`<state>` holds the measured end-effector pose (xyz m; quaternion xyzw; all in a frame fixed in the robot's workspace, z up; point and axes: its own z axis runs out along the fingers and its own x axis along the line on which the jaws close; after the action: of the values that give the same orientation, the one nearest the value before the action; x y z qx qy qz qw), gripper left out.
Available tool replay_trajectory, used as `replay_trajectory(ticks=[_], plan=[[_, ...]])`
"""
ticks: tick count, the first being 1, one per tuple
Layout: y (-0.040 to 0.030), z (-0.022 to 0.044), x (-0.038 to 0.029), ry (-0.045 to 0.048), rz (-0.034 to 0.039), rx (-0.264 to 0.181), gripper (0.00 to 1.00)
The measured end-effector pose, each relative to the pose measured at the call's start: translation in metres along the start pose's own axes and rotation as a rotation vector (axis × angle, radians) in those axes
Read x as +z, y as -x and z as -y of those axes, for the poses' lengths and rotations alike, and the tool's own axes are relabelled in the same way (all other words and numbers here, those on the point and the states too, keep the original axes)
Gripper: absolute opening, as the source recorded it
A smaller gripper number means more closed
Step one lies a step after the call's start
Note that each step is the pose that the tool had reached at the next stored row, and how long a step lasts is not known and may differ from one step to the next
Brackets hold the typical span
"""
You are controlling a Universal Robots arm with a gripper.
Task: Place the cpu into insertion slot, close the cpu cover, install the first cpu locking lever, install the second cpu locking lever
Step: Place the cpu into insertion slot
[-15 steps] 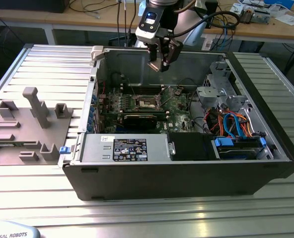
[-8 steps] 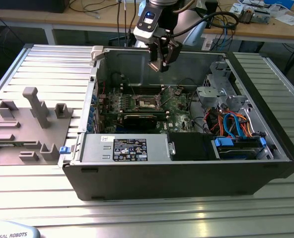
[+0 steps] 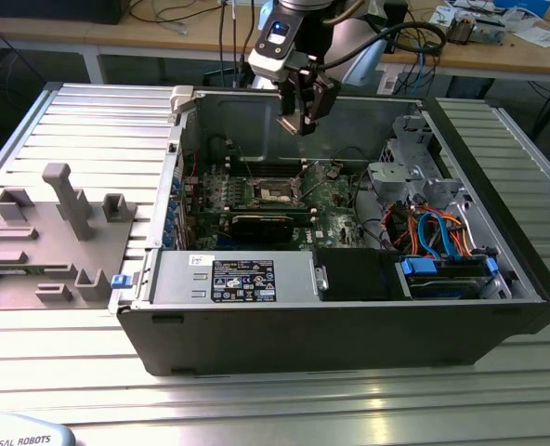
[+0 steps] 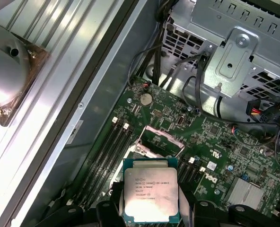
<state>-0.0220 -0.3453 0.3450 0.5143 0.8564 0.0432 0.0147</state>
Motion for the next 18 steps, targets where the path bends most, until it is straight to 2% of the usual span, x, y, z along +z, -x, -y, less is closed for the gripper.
replay_trajectory(ticks=[18], plan=[[0.0000, 0.0000, 0.0001, 0.0007, 0.0032, 0.036, 0.54]])
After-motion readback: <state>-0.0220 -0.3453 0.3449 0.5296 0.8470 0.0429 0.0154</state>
